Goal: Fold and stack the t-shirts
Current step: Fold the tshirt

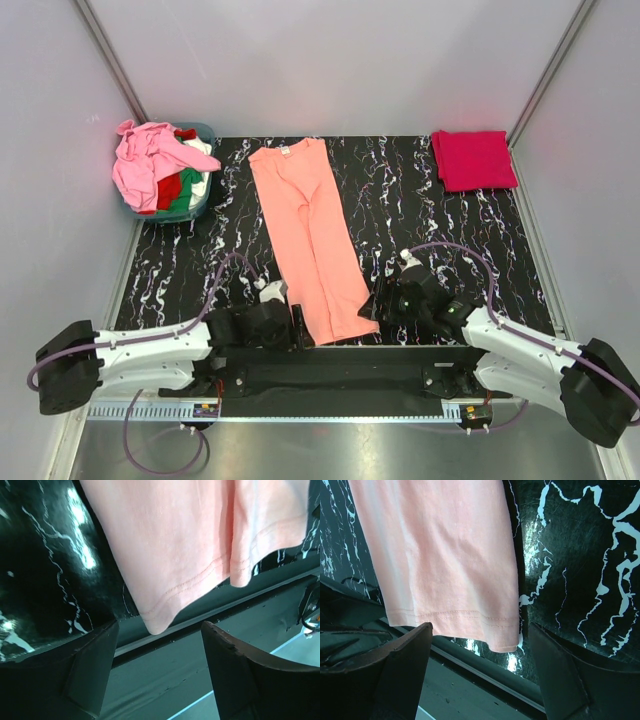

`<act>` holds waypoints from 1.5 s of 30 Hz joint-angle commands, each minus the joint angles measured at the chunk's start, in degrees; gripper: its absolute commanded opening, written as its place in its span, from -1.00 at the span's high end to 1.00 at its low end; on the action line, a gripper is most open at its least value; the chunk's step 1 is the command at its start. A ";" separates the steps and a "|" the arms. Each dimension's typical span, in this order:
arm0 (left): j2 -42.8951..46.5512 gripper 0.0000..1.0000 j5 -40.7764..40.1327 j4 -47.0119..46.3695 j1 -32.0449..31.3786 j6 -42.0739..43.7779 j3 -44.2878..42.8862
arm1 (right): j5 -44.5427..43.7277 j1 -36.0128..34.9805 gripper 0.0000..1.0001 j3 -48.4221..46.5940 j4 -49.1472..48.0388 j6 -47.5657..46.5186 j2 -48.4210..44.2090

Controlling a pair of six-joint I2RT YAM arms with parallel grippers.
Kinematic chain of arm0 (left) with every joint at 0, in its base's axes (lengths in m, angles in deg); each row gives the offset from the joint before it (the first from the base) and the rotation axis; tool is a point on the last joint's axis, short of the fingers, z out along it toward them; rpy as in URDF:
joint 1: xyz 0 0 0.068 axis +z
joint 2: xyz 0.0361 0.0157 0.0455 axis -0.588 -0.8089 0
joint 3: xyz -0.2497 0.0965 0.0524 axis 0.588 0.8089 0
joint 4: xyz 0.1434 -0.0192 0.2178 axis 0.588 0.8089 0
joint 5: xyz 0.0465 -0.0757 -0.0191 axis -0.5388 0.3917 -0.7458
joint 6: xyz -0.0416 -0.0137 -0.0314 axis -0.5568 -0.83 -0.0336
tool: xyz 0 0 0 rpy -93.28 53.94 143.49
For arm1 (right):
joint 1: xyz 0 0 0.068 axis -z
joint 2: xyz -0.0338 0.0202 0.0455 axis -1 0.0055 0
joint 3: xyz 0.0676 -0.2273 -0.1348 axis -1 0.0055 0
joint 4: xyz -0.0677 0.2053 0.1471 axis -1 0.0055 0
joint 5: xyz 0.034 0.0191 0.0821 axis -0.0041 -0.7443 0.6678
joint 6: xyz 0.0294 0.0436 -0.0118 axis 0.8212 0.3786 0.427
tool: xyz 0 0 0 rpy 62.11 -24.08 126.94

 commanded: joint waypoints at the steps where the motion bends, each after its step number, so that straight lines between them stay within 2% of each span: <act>1: -2.64 -0.43 -2.61 0.31 -1.16 -1.70 -0.49 | 0.46 0.27 -0.69 -2.03 -2.27 -1.11 0.39; 2: -3.08 -0.34 -2.61 -0.04 -1.34 -1.79 -0.75 | 0.46 0.27 -0.69 -2.03 -2.26 -1.11 0.48; 5: -4.32 -0.24 -2.70 -0.49 -2.04 -2.06 -1.28 | 0.46 0.44 -0.69 -2.03 -2.35 -1.11 0.48; 12: -5.20 -0.11 -4.98 0.39 -2.48 -2.67 -1.72 | 0.55 0.35 -0.69 -2.12 -2.26 -1.19 0.66; 25: -4.76 -0.26 -8.50 -1.54 -2.40 -0.39 -3.91 | 0.99 0.35 -0.69 -2.30 -2.62 -1.46 1.18; 35: -0.45 -0.19 -11.14 -2.59 -2.57 -1.18 -2.60 | 0.99 0.35 -0.69 -2.21 -2.62 -1.28 1.09; 45: -5.37 -0.07 -9.29 -4.44 -2.57 -0.39 -3.83 | 0.99 0.35 -0.68 -2.12 -2.62 -1.37 0.92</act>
